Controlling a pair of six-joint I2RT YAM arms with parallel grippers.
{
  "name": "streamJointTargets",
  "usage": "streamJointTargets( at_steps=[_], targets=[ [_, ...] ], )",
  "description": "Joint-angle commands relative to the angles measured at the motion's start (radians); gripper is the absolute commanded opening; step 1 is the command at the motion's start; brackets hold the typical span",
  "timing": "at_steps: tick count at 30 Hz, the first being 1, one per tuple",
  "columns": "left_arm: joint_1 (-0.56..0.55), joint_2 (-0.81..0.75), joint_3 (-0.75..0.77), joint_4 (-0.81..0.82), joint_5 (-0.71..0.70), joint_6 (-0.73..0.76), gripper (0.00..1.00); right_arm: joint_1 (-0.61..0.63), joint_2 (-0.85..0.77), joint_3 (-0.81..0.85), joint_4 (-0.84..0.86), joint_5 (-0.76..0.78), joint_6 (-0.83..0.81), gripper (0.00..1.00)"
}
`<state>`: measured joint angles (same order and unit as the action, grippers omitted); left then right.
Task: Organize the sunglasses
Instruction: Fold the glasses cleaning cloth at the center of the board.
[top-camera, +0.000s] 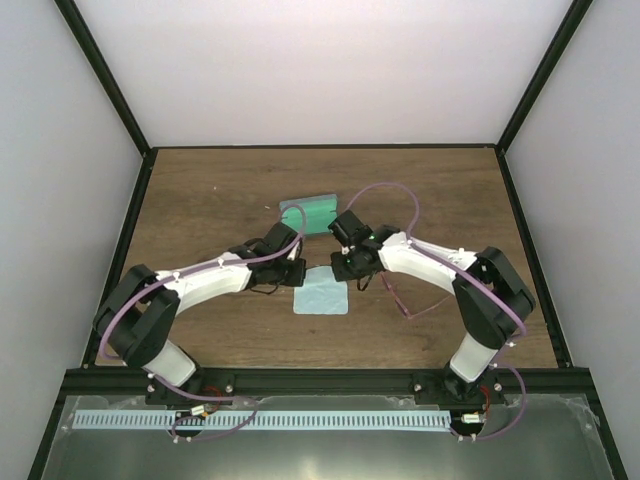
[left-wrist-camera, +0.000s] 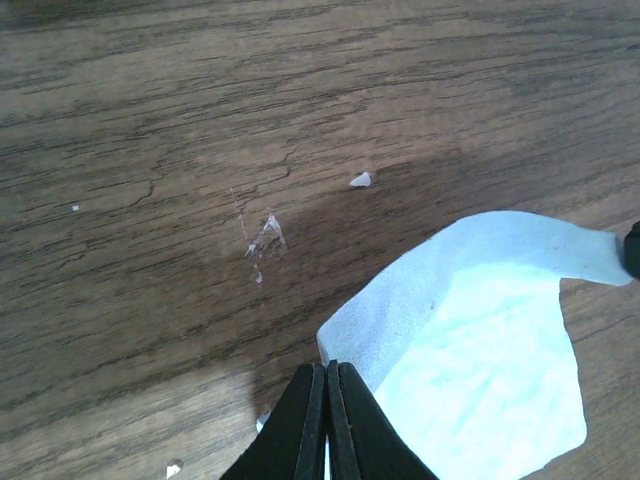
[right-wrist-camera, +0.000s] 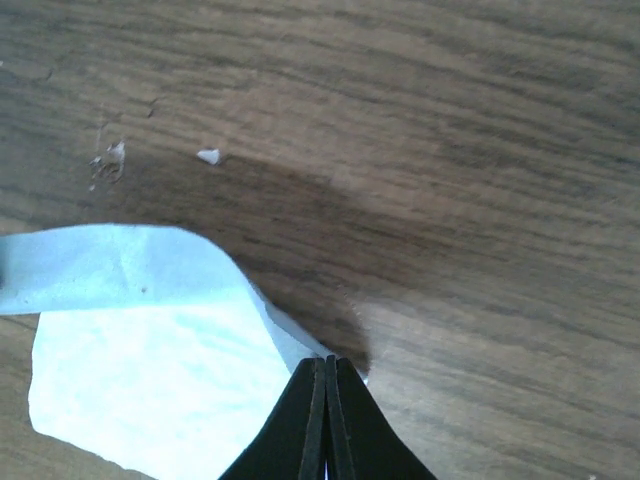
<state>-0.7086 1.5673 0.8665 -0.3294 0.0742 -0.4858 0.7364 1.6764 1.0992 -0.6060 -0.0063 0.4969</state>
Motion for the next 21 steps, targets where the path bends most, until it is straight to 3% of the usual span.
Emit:
streamJointTargets(
  at_steps=[1, 21],
  targets=[
    [-0.004, -0.045, -0.028, 0.006, 0.000, 0.020, 0.04, 0.041, -0.008, 0.011, -0.022, 0.007, 0.033, 0.01],
    [-0.036, -0.076, -0.135, 0.019, 0.025, 0.024, 0.04, 0.104, -0.032, -0.058, -0.027, 0.014, 0.097, 0.01]
  ],
)
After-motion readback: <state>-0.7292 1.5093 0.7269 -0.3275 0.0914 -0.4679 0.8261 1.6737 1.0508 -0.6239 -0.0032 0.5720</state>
